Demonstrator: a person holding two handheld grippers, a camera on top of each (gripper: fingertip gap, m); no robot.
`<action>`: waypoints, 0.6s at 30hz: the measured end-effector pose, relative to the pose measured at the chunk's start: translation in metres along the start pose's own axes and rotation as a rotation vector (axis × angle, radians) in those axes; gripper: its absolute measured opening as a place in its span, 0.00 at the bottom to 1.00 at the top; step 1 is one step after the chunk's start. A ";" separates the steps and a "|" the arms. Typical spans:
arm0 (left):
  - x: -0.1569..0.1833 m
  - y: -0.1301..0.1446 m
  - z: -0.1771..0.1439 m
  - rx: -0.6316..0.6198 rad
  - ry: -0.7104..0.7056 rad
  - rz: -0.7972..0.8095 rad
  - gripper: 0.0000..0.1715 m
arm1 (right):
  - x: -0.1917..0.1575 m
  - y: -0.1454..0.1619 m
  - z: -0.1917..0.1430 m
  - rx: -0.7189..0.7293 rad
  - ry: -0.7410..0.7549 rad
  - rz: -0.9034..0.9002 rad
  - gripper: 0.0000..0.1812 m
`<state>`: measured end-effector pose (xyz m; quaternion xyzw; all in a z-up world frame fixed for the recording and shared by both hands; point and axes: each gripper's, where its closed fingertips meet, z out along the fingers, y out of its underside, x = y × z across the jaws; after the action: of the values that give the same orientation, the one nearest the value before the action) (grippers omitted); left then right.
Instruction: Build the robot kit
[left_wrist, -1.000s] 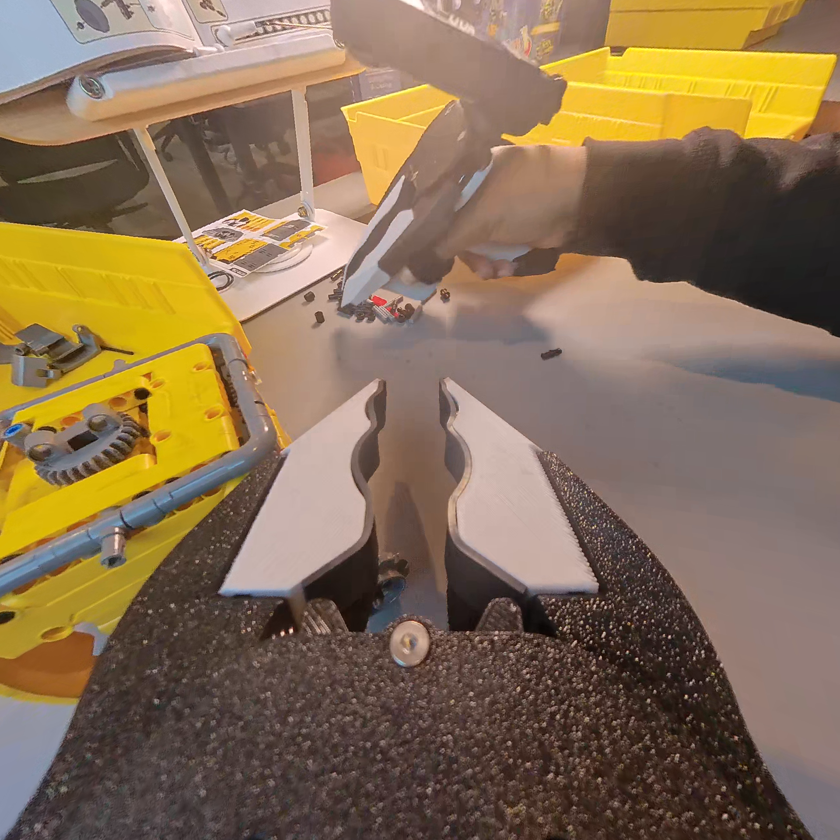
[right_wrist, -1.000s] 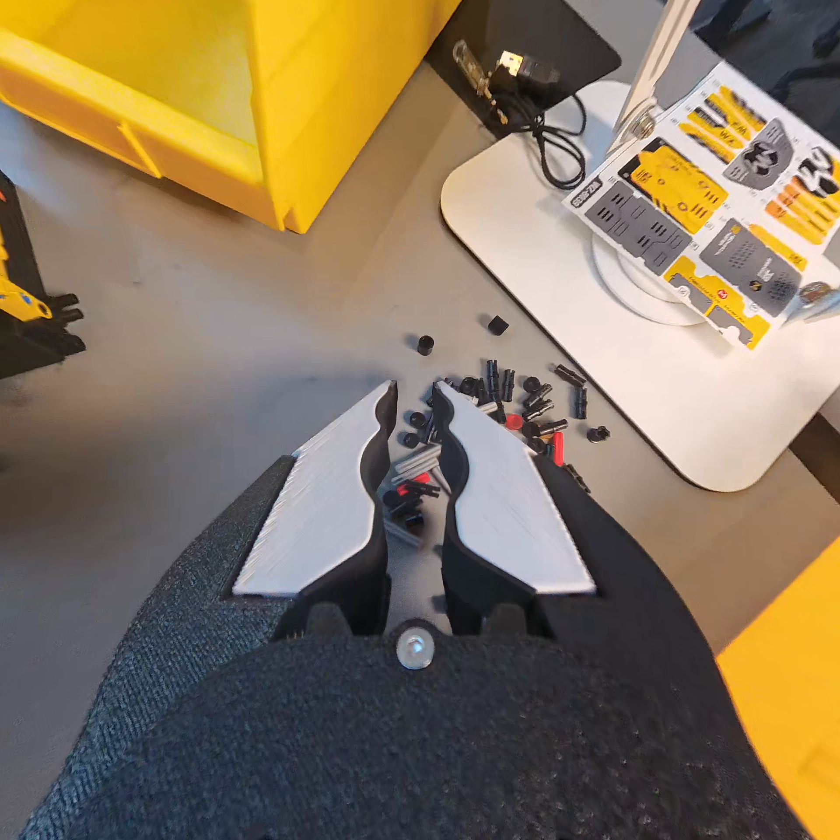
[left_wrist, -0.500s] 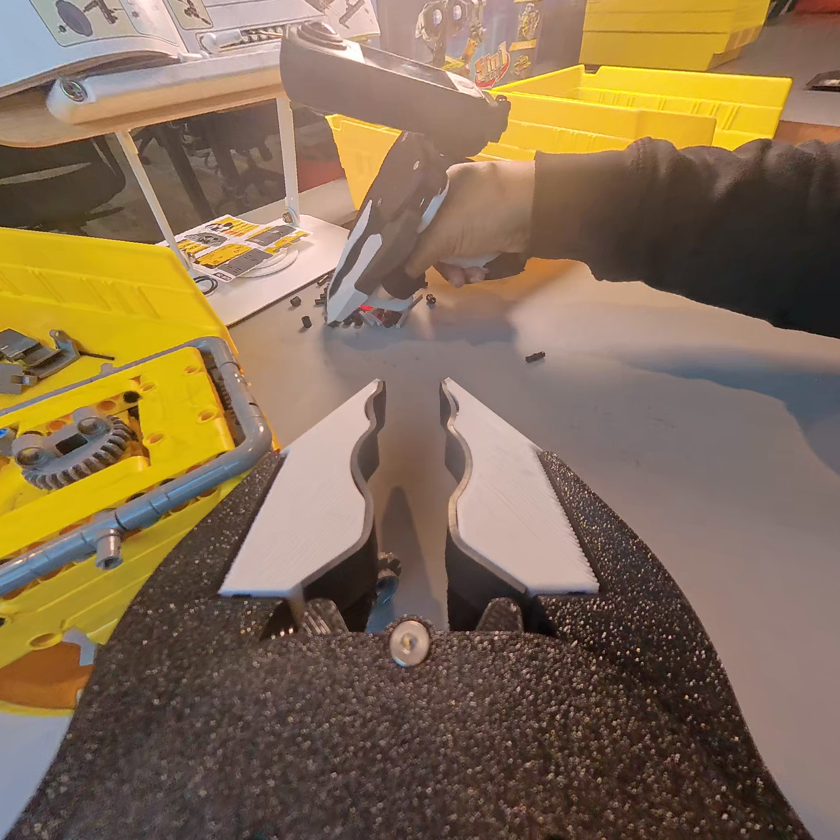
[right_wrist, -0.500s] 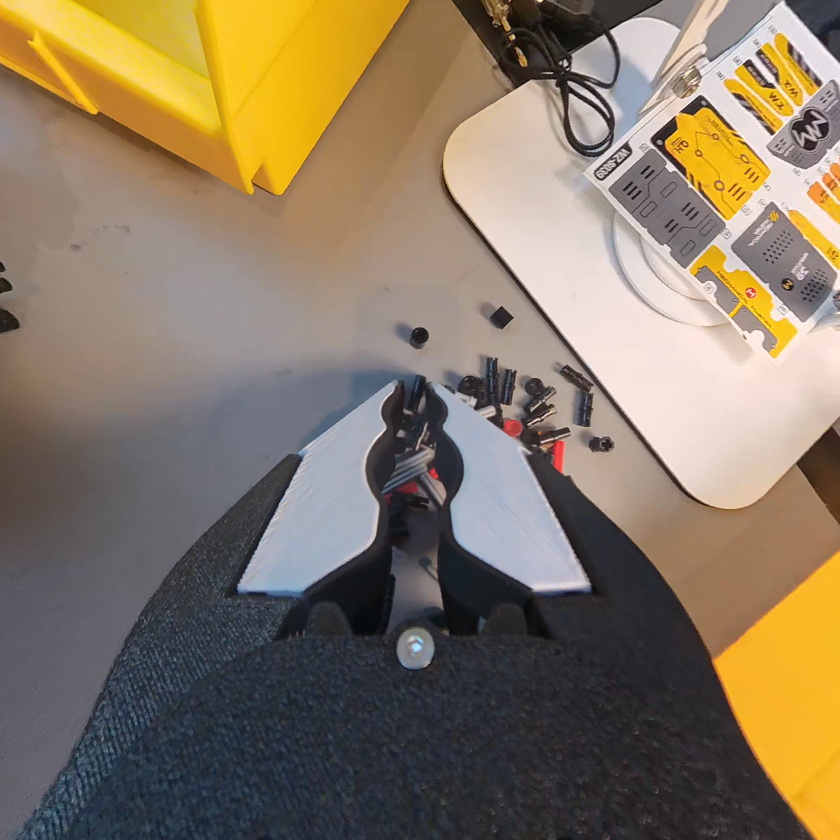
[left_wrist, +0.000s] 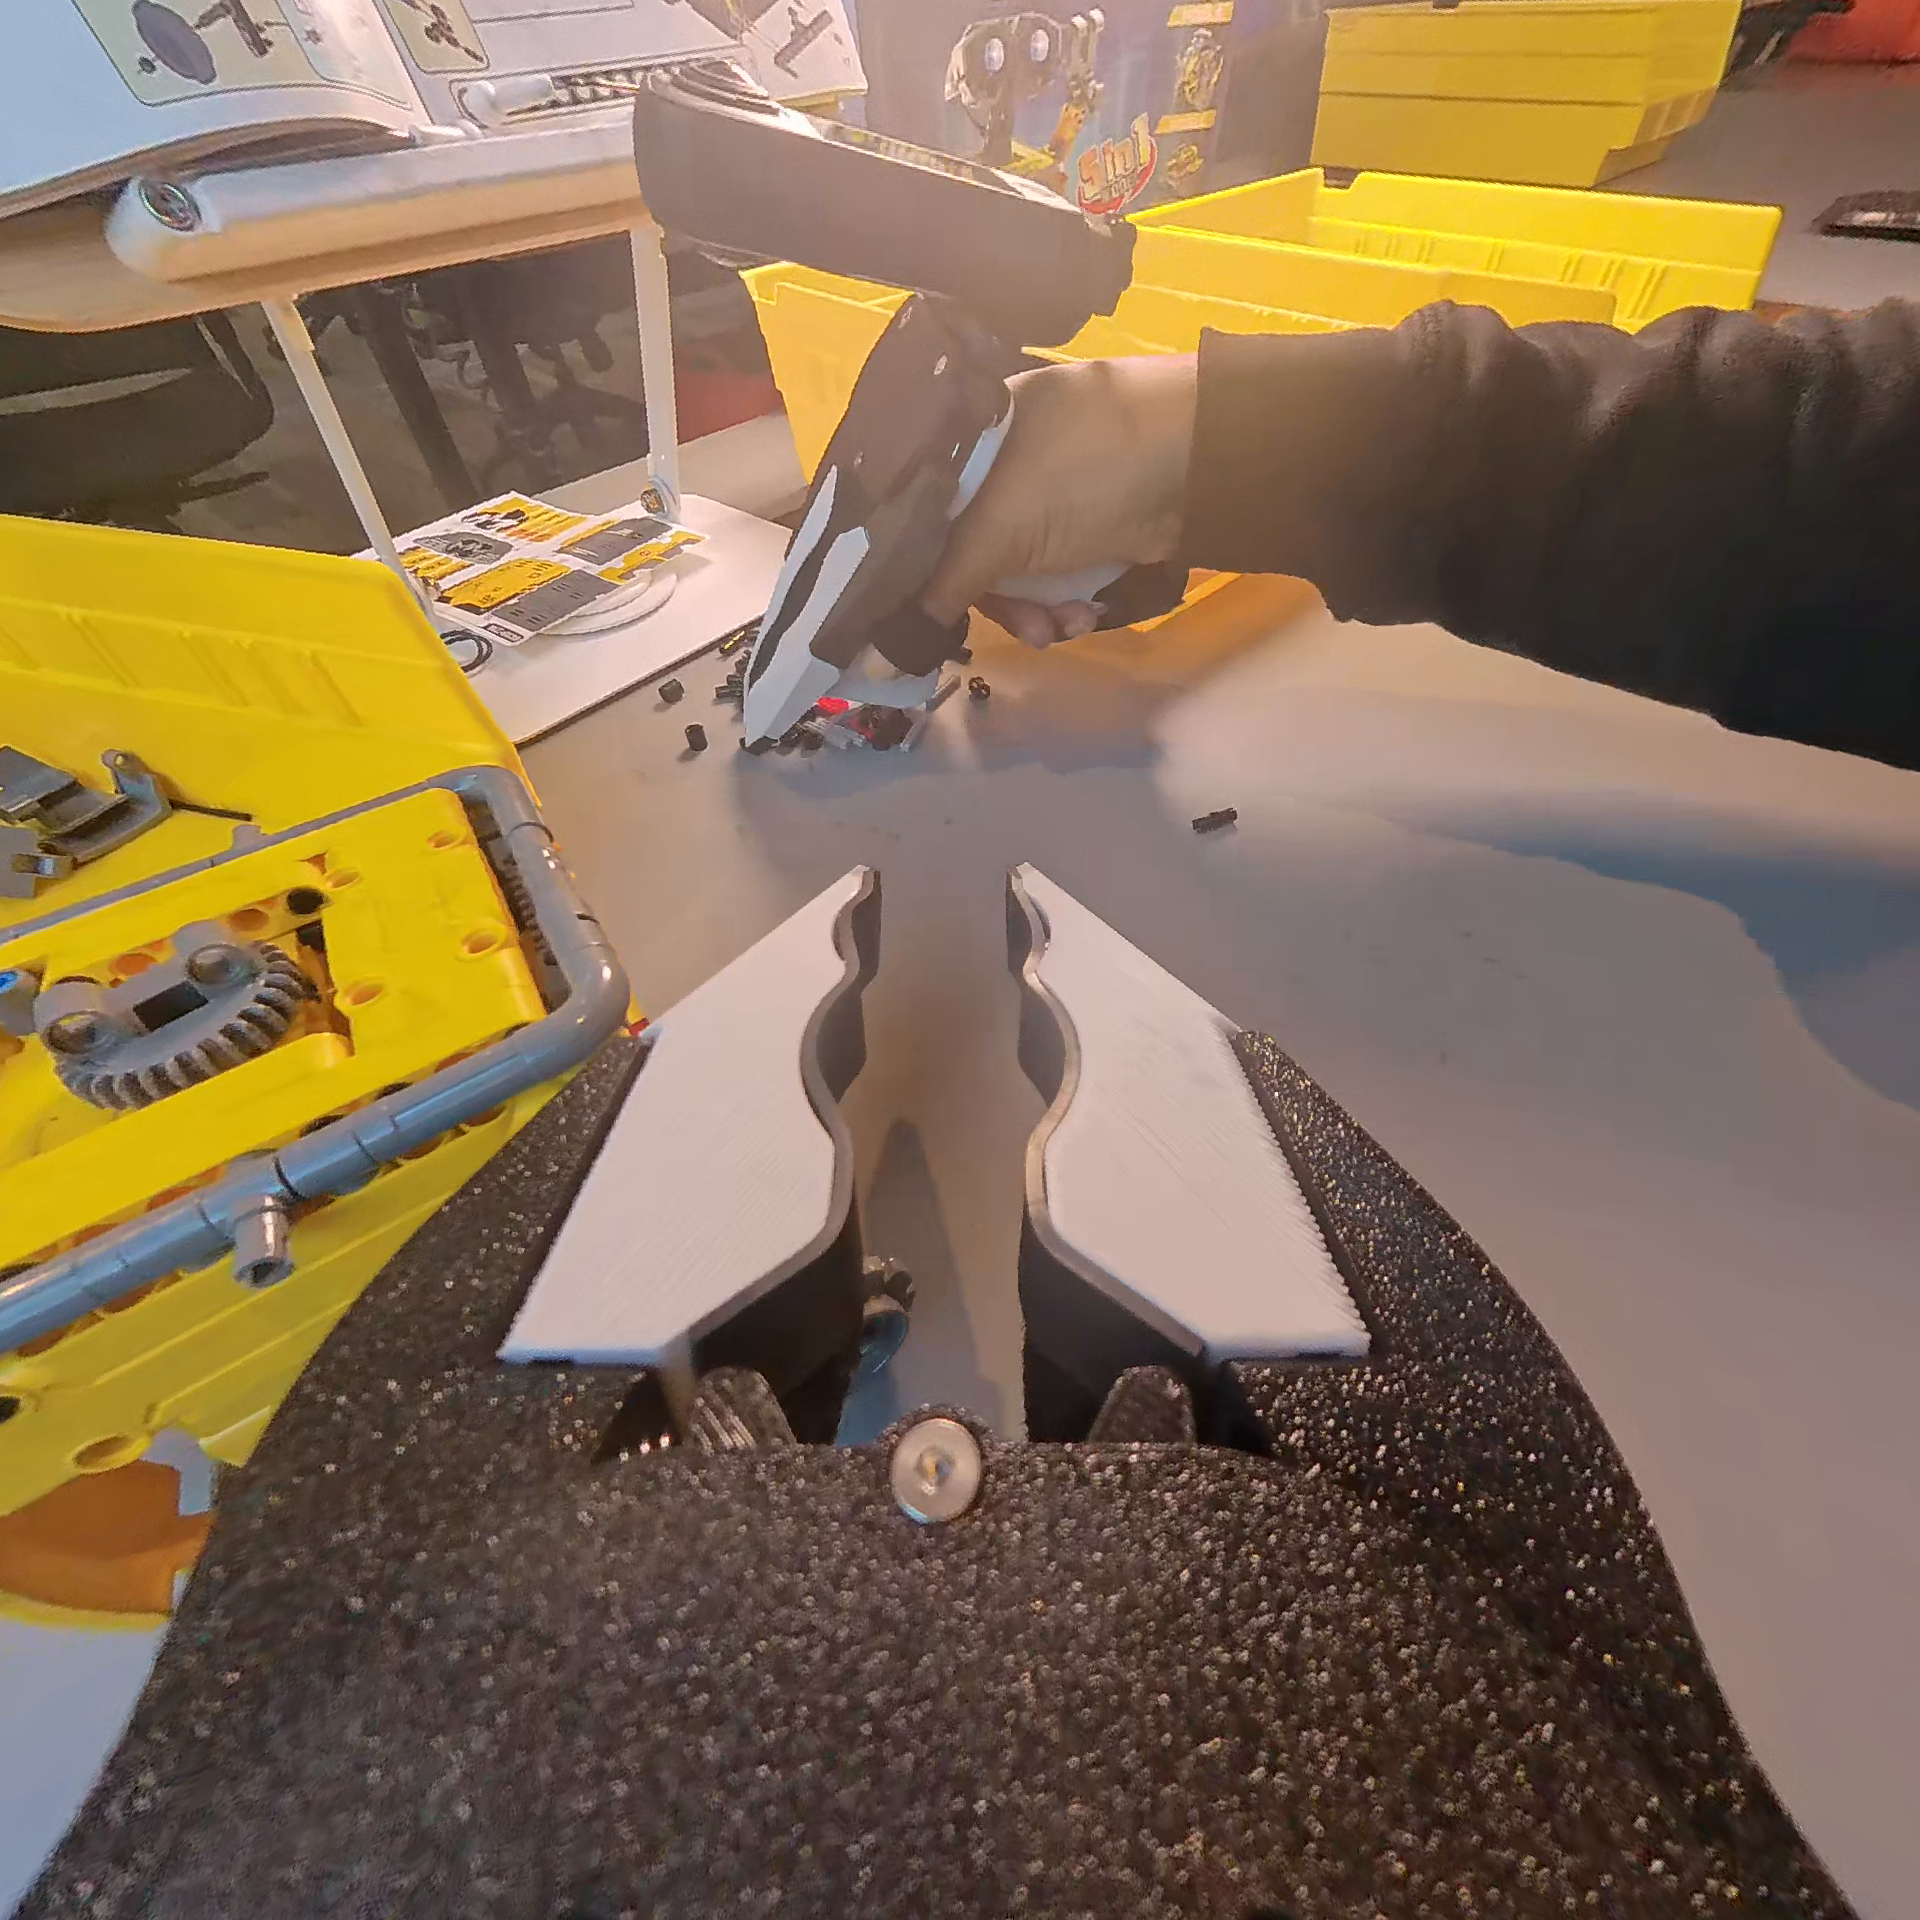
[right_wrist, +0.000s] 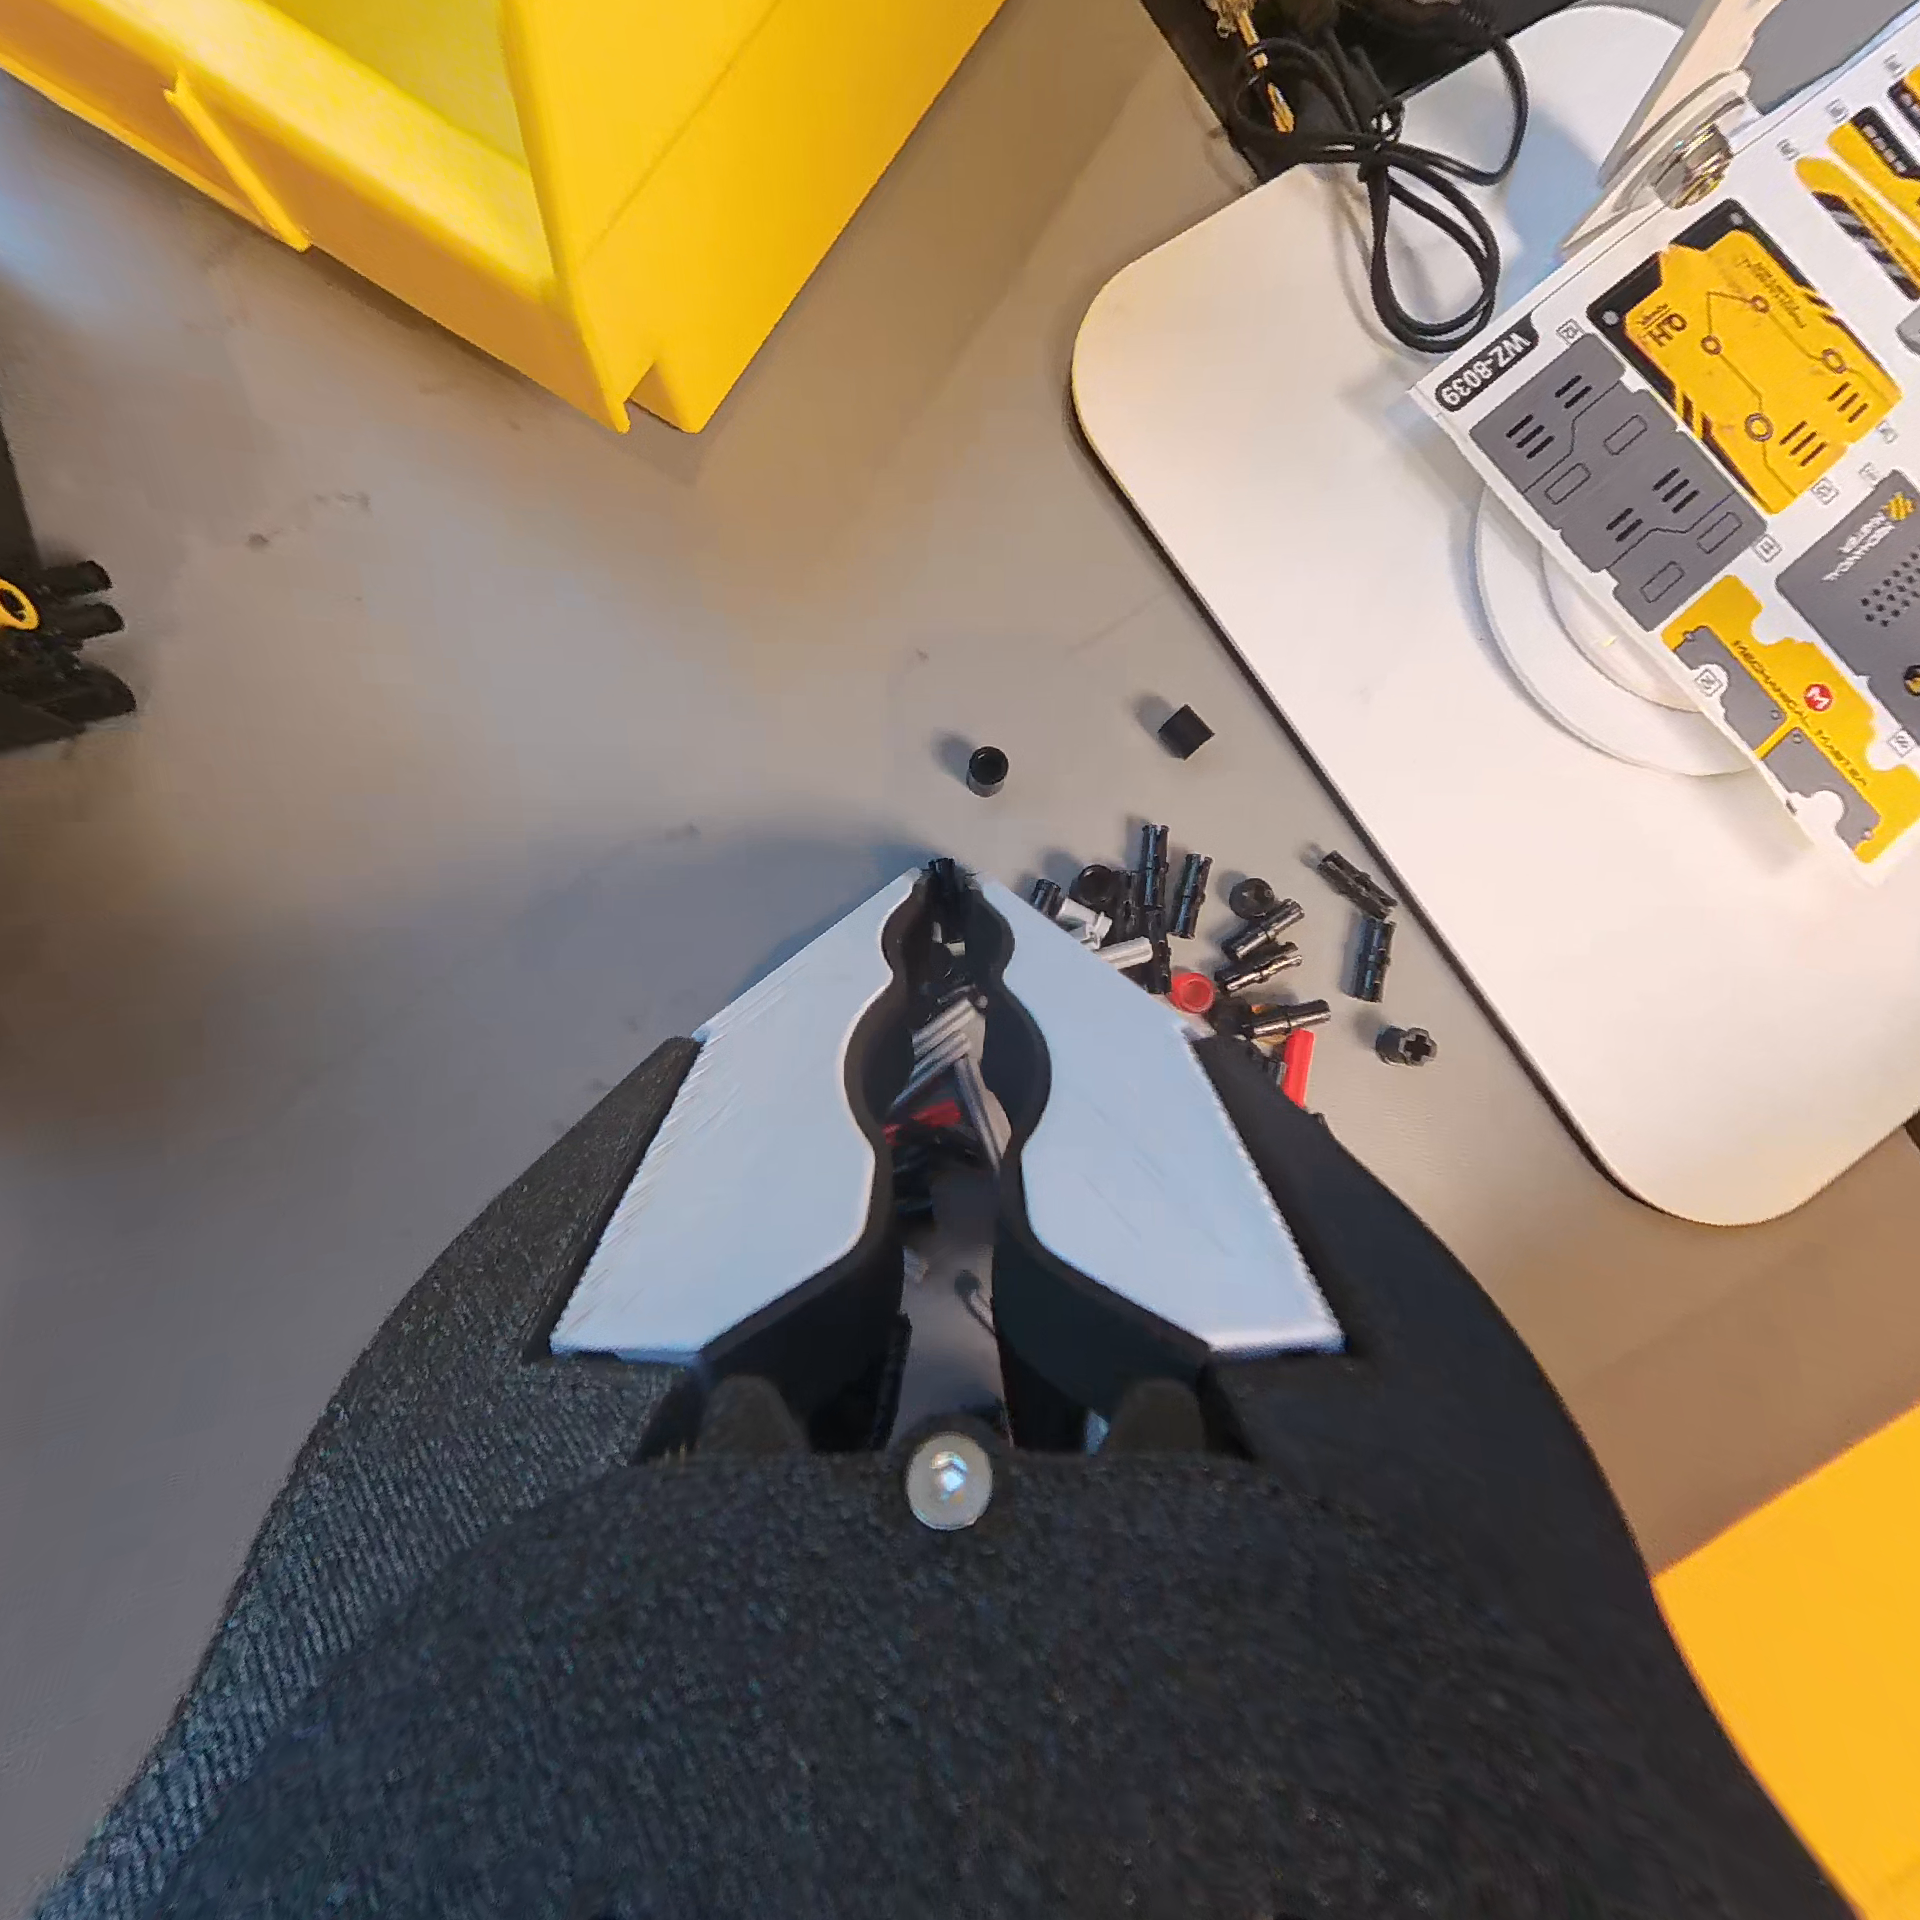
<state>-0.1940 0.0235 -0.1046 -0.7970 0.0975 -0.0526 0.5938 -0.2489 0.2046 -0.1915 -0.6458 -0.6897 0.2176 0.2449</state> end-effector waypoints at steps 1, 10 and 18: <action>0.000 0.000 0.000 -0.001 -0.001 -0.001 0.12 | -0.004 -0.001 -0.002 0.007 -0.018 -0.018 0.02; 0.000 0.004 0.003 -0.023 0.002 -0.001 0.12 | -0.088 0.043 -0.095 0.136 -0.107 -0.150 0.03; 0.001 0.009 0.007 -0.051 0.009 0.003 0.13 | -0.088 0.114 -0.112 0.091 -0.106 -0.008 0.03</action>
<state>-0.1924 0.0274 -0.1148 -0.8113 0.1028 -0.0526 0.5731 -0.0858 0.1229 -0.1786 -0.6187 -0.6937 0.2814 0.2381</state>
